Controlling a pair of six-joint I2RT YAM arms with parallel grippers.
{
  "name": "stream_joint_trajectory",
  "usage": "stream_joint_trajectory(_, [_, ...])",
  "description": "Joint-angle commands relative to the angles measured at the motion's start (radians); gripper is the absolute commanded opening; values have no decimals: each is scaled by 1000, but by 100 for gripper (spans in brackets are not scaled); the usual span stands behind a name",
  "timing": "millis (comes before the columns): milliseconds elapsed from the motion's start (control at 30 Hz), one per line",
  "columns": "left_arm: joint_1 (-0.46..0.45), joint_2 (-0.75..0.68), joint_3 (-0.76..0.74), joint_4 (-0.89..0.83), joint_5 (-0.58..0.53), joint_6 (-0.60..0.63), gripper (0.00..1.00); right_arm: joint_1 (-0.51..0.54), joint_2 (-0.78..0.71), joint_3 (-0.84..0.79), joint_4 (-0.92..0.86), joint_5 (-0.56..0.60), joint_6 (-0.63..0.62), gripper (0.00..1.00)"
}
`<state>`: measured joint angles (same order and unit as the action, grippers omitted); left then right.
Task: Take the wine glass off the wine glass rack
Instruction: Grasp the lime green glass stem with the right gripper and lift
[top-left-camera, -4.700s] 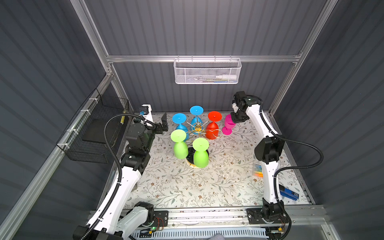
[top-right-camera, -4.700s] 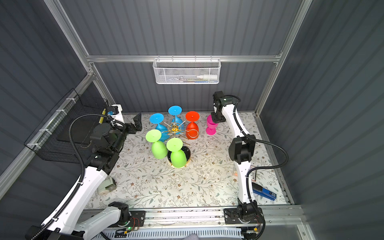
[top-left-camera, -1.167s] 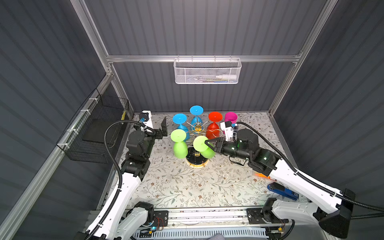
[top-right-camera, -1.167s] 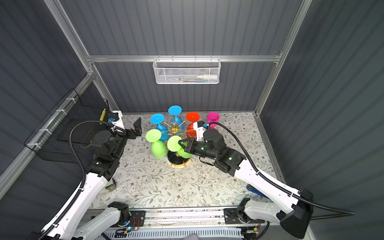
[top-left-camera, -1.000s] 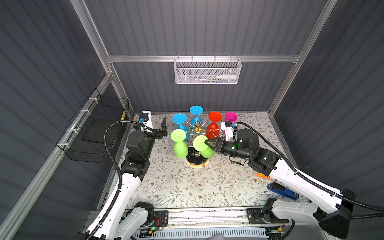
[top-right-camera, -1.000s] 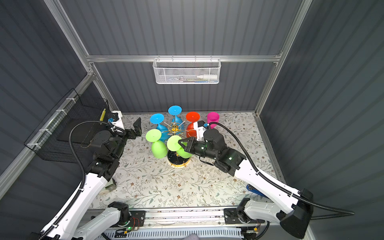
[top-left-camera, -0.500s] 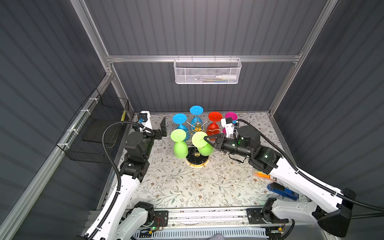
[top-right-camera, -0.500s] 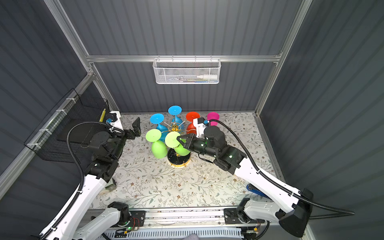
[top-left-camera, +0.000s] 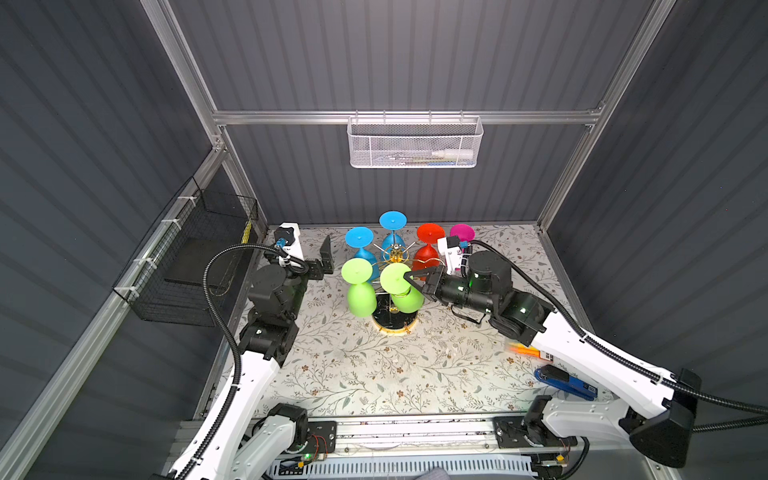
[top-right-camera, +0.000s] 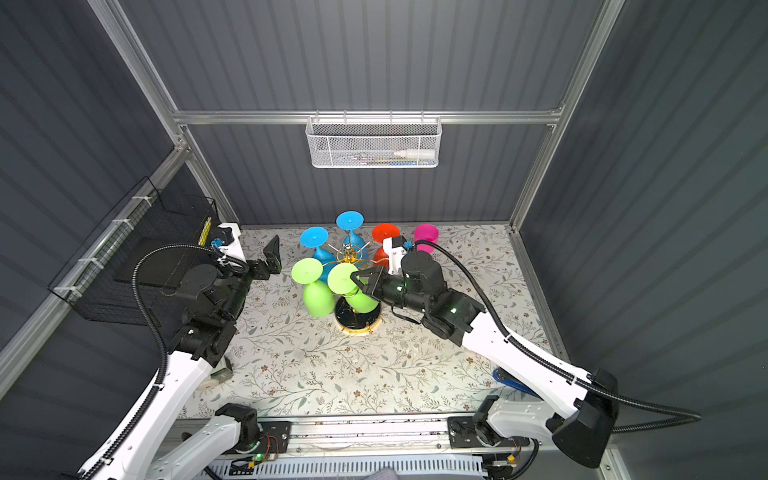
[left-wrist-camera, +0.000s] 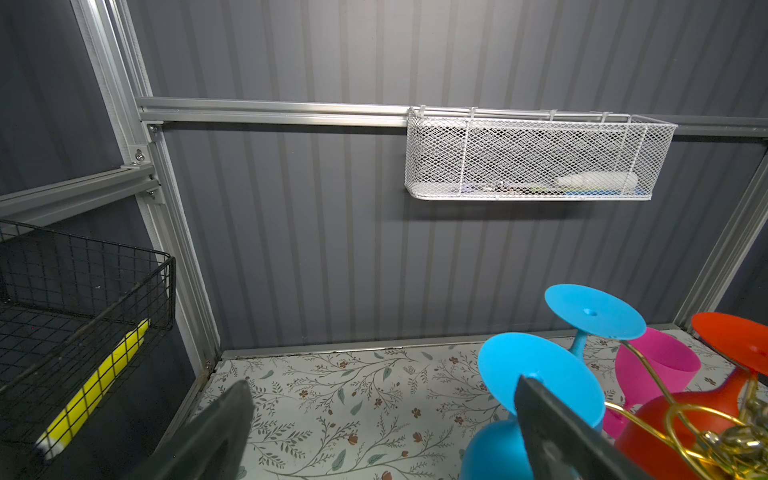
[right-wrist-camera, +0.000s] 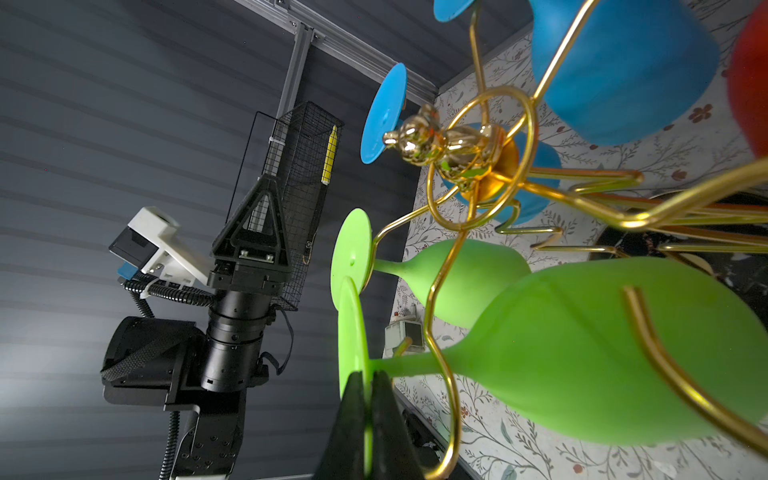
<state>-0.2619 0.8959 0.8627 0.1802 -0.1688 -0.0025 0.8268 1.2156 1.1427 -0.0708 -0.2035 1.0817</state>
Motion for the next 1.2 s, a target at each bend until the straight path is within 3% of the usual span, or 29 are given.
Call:
stream_joint_trajectory(0, [4, -17, -11, 18, -7, 12, 100, 5, -1, 27, 50, 25, 12, 0])
stream_joint_trajectory(700, [3, -24, -16, 19, -7, 12, 100, 5, 56, 37, 100, 49, 25, 0])
stream_joint_trajectory(1167, [4, -28, -17, 18, -12, 15, 100, 23, 105, 81, 73, -26, 14, 0])
